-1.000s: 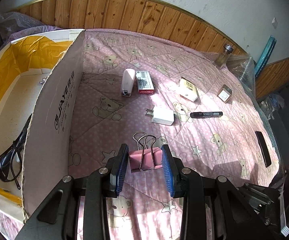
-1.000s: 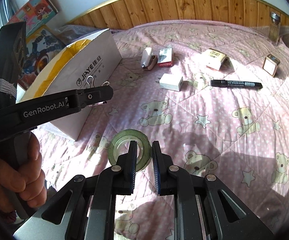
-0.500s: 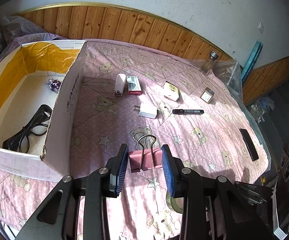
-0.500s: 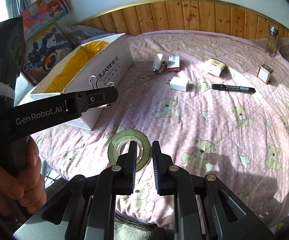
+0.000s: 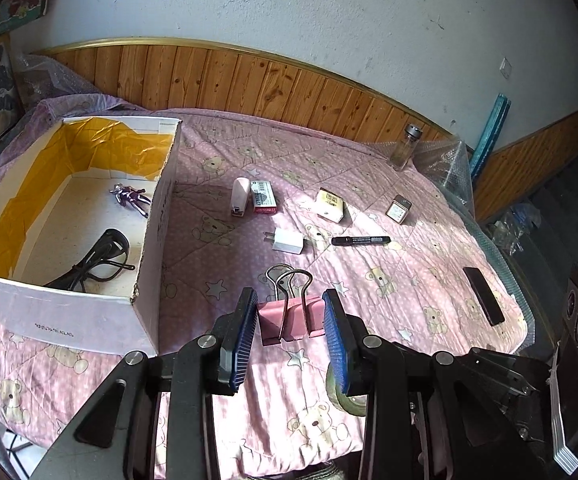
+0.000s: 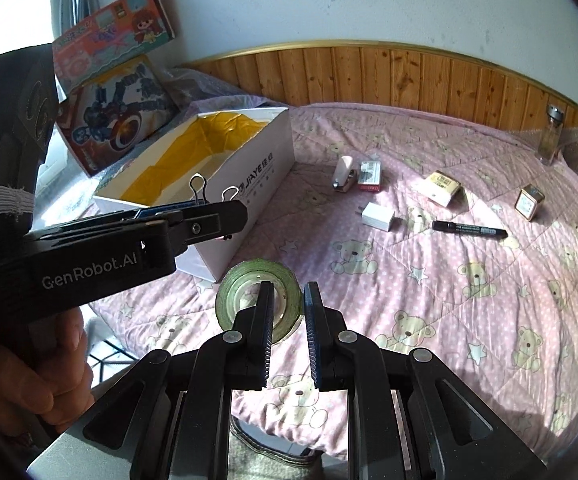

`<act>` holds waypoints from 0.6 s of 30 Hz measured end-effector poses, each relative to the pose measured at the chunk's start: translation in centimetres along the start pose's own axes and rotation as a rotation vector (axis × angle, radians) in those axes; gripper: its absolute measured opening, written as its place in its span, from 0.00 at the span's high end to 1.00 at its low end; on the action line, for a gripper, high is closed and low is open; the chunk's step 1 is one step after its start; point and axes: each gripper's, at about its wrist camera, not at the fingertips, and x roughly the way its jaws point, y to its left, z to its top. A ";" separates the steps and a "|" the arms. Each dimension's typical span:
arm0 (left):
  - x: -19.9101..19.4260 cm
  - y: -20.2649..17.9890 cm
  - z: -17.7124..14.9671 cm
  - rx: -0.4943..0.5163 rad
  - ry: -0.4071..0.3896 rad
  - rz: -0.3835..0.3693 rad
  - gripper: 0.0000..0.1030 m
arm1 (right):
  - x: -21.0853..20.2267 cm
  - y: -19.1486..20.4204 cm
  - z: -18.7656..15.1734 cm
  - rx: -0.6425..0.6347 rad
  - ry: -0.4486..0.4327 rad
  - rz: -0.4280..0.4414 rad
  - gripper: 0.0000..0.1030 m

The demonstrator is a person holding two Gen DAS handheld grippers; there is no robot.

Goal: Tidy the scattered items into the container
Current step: 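Carry the binder clip and tape roll over the white box with both tools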

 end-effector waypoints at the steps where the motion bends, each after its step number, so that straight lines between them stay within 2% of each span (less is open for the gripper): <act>1: -0.3 0.1 0.0 -0.003 -0.005 0.001 0.66 | -0.2 0.3 0.3 -0.008 -0.008 0.003 0.85; 11: -3.7 2.9 0.9 -0.058 -0.073 0.027 0.66 | -0.8 3.0 3.3 -0.072 -0.061 0.039 0.85; 18: -4.9 5.4 1.7 -0.140 -0.107 0.025 0.66 | -1.1 5.2 5.4 -0.132 -0.076 0.060 0.85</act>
